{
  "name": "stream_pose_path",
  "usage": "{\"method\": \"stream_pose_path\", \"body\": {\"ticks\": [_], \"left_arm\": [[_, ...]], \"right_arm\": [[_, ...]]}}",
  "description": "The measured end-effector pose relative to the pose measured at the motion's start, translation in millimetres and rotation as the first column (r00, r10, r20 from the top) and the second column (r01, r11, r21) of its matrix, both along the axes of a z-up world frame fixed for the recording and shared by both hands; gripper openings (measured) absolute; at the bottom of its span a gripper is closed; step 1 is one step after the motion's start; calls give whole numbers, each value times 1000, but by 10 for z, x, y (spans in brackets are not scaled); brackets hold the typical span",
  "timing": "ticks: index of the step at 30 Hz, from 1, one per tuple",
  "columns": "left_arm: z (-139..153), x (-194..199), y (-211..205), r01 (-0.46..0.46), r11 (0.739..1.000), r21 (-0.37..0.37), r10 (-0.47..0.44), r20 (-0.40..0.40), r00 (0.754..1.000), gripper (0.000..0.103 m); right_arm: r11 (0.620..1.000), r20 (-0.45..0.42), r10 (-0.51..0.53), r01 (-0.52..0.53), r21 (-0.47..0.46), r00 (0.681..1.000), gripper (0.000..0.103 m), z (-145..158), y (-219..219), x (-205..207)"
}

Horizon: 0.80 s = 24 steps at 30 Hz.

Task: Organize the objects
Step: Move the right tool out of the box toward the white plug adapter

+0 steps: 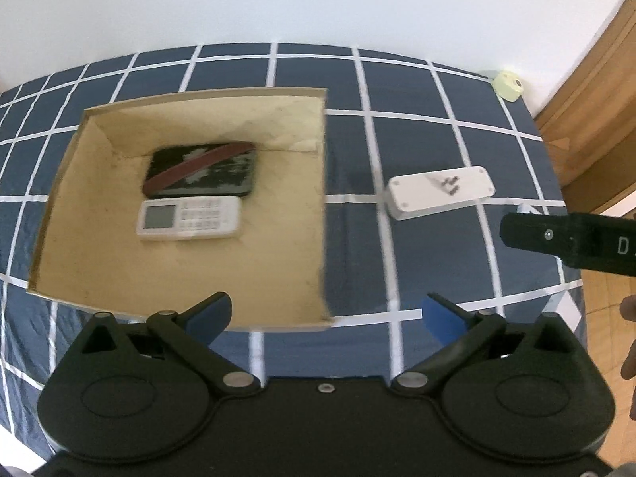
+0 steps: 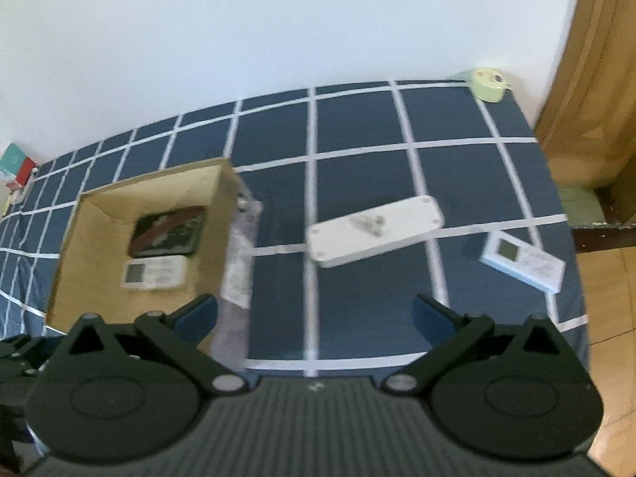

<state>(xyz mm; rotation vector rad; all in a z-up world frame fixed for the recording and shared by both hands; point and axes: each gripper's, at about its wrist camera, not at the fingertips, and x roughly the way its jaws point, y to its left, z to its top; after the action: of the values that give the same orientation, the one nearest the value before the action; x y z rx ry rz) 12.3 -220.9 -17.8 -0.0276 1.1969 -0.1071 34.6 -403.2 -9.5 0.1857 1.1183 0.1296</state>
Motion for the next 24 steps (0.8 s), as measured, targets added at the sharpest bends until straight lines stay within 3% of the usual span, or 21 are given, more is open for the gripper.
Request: {"method": "stream_pose_path", "body": {"ticks": [13,24], "left_arm": [[-153,127,-677,-42,999,21,42,-15,999,103],[-455,644,-962,-93,995,23,95,-65,993,103]], "right_arm": [[997,-42,32,-35,-73,999,103,-152,-671,395],[995,-94,63,-69,-69,994,103,-471,-793,997]]}}
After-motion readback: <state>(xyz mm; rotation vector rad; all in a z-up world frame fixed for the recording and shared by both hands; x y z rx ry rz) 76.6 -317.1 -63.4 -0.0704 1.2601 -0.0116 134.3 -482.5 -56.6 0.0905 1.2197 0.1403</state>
